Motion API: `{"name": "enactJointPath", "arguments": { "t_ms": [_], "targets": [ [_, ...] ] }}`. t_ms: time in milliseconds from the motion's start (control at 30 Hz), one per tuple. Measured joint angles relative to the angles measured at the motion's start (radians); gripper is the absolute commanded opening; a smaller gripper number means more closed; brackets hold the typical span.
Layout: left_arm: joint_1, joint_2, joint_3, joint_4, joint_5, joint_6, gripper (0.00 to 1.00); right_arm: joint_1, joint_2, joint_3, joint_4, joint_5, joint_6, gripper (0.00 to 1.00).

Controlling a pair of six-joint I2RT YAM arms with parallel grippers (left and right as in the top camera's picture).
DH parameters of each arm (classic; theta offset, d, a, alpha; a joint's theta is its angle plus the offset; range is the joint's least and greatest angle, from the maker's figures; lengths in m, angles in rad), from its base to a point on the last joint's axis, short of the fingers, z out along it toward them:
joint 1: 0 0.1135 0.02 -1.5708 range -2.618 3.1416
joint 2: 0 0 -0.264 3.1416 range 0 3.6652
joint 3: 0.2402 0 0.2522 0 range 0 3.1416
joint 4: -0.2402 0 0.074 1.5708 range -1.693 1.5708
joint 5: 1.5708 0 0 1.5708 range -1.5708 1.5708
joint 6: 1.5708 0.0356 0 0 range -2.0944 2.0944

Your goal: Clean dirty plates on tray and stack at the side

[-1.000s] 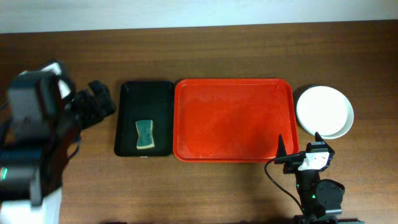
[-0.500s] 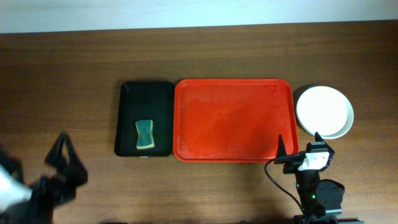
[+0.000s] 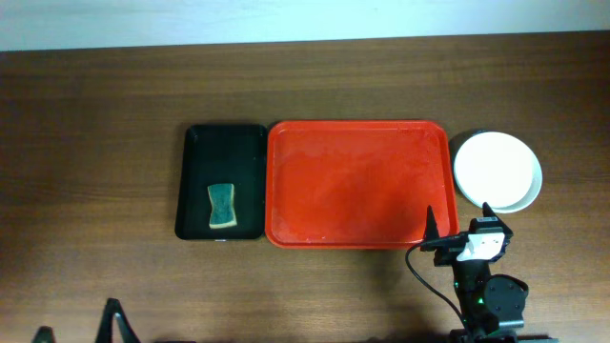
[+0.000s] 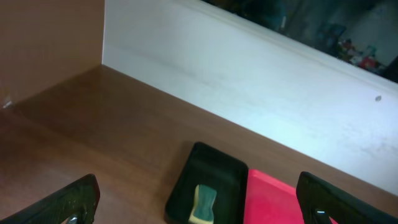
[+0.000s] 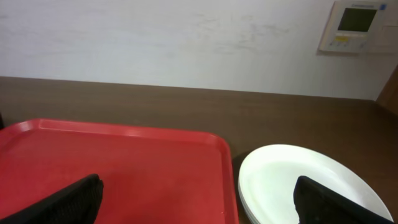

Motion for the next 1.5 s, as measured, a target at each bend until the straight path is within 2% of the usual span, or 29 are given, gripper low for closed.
{"name": "enactJointPath", "arguments": {
  "t_ms": [200,333,467,633,833,967,1067,1300,1400,1500],
  "targets": [
    [-0.005,-0.184,-0.235,0.135,0.000,0.000,0.99,0.000,0.000,0.000,0.000,0.000,0.000,0.98],
    [-0.007,-0.201,-0.346,0.288,0.000,0.000,0.99,0.000,0.000,0.000,0.000,0.000,0.001,0.98],
    [-0.009,-0.202,-0.473,0.592,0.000,0.000,0.99,0.000,0.000,0.000,0.000,0.000,0.000,0.98],
    [-0.009,-0.203,-0.699,1.090,0.026,-0.004,0.99,0.000,0.000,0.000,0.000,0.000,0.000,0.98],
    [-0.009,-0.202,-0.929,1.451,0.074,-0.004,0.99,0.000,0.000,0.000,0.000,0.000,0.000,0.98],
    [-0.009,-0.203,-1.057,1.604,0.089,-0.004,0.99,0.000,0.000,0.000,0.000,0.000,0.002,0.98],
    [-0.009,-0.203,-1.135,1.661,0.092,-0.004,0.99,0.000,0.000,0.000,0.000,0.000,0.003,0.98],
    [-0.009,-0.203,-1.227,1.666,0.092,-0.004,0.99,0.000,0.000,0.000,0.000,0.000,0.002,0.98],
    [-0.009,-0.203,-1.248,1.592,0.096,-0.004,0.99,0.000,0.000,0.000,0.000,0.000,0.003,0.98],
    [-0.009,-0.203,-1.252,1.452,0.099,-0.004,0.99,0.000,0.000,0.000,0.000,0.000,0.003,0.98]
  ]
}}
